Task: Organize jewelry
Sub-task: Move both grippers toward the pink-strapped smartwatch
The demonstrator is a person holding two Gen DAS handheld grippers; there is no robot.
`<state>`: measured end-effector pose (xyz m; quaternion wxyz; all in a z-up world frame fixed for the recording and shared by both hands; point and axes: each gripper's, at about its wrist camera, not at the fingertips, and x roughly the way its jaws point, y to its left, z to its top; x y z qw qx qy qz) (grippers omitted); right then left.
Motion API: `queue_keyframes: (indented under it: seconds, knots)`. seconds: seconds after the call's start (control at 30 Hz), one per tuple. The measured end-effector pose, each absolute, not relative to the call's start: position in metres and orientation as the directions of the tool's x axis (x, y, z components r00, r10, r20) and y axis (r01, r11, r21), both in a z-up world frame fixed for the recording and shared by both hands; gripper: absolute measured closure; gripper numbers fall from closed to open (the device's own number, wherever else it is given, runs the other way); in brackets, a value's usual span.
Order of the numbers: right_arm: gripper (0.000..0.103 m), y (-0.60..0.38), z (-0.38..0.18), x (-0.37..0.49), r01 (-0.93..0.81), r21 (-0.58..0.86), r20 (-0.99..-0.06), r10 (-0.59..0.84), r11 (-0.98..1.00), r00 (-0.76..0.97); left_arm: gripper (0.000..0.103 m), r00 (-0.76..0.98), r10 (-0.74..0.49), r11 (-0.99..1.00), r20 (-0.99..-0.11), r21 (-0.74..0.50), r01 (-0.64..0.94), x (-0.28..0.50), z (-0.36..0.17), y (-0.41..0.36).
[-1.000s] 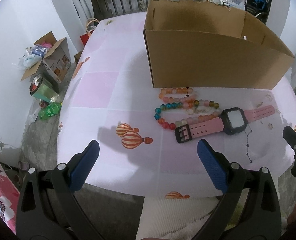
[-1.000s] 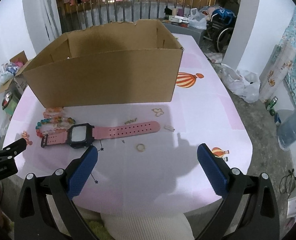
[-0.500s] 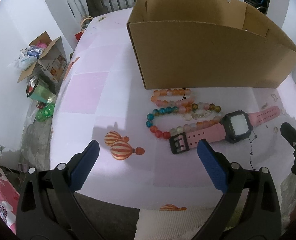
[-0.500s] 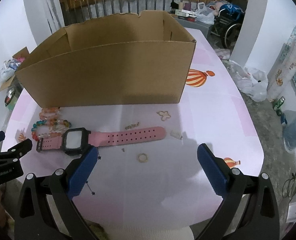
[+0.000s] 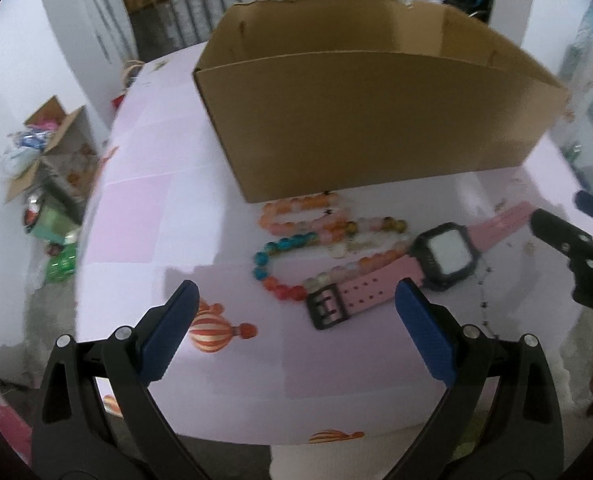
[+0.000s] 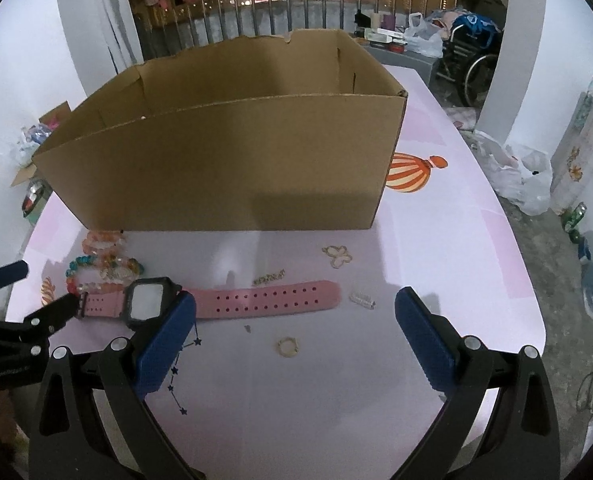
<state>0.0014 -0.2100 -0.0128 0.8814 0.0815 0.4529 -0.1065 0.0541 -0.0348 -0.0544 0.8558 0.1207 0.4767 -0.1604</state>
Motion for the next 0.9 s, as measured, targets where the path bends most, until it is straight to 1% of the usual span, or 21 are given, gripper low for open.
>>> queue_keyframes:
  seconds: [0.03,0.17,0.23,0.4,0.53,0.63,0.7,0.73,0.77,0.8,0.87,0.9]
  knots:
    - [0.006,-0.210,-0.013,0.001,0.257,0.052,-0.813,-0.109,0.965,0.572,0.008,0.494,-0.190,0.913,-0.849,0.032,0.406,0.052,-0.054,-0.033]
    - [0.006,-0.207,-0.014,0.001,0.232,0.063,-0.811,-0.085,0.971,0.579,0.008,0.507,-0.221,0.896,-0.833,0.031,0.442,0.047,-0.053,-0.034]
    - [0.010,-0.207,-0.015,0.001,0.221,0.071,-0.811,-0.073,0.973,0.581,0.008,0.509,-0.229,0.891,-0.830,0.032,0.453,0.045,-0.054,-0.034]
    - [0.018,-0.208,-0.022,0.006,0.203,0.081,-0.821,-0.051,0.976,0.569,0.008,0.500,-0.284,0.891,-0.818,-0.033,0.453,0.042,-0.055,-0.028]
    - [0.022,-0.208,-0.026,0.009,0.191,0.093,-0.821,-0.033,0.977,0.570,0.008,0.516,-0.275,0.892,-0.812,-0.015,0.452,0.038,-0.055,-0.029]
    - [0.024,-0.207,-0.027,0.010,0.178,0.095,-0.815,-0.026,0.979,0.578,0.009,0.524,-0.296,0.889,-0.799,-0.029,0.458,0.036,-0.053,-0.028]
    - [0.027,-0.208,-0.028,0.010,0.175,0.098,-0.815,-0.022,0.980,0.580,0.017,0.525,-0.301,0.886,-0.796,-0.030,0.463,0.036,-0.054,-0.028]
    - [0.027,-0.209,-0.029,0.010,0.174,0.105,-0.815,-0.015,0.979,0.579,0.027,0.520,-0.302,0.885,-0.799,-0.032,0.465,0.036,-0.055,-0.028]
    - [0.029,-0.210,-0.030,0.011,0.175,0.111,-0.816,-0.011,0.978,0.579,0.031,0.510,-0.305,0.883,-0.804,-0.039,0.467,0.038,-0.057,-0.027]
    - [0.030,-0.211,-0.031,0.011,0.178,0.115,-0.816,-0.009,0.977,0.578,0.033,0.498,-0.307,0.883,-0.811,-0.048,0.466,0.039,-0.059,-0.027]
    - [0.031,-0.213,-0.032,0.012,0.183,0.122,-0.818,-0.006,0.976,0.576,0.045,0.483,-0.312,0.882,-0.818,-0.062,0.467,0.041,-0.062,-0.026]
    - [0.032,-0.214,-0.033,0.012,0.183,0.126,-0.819,-0.003,0.975,0.574,0.046,0.474,-0.316,0.882,-0.822,-0.070,0.467,0.042,-0.063,-0.026]
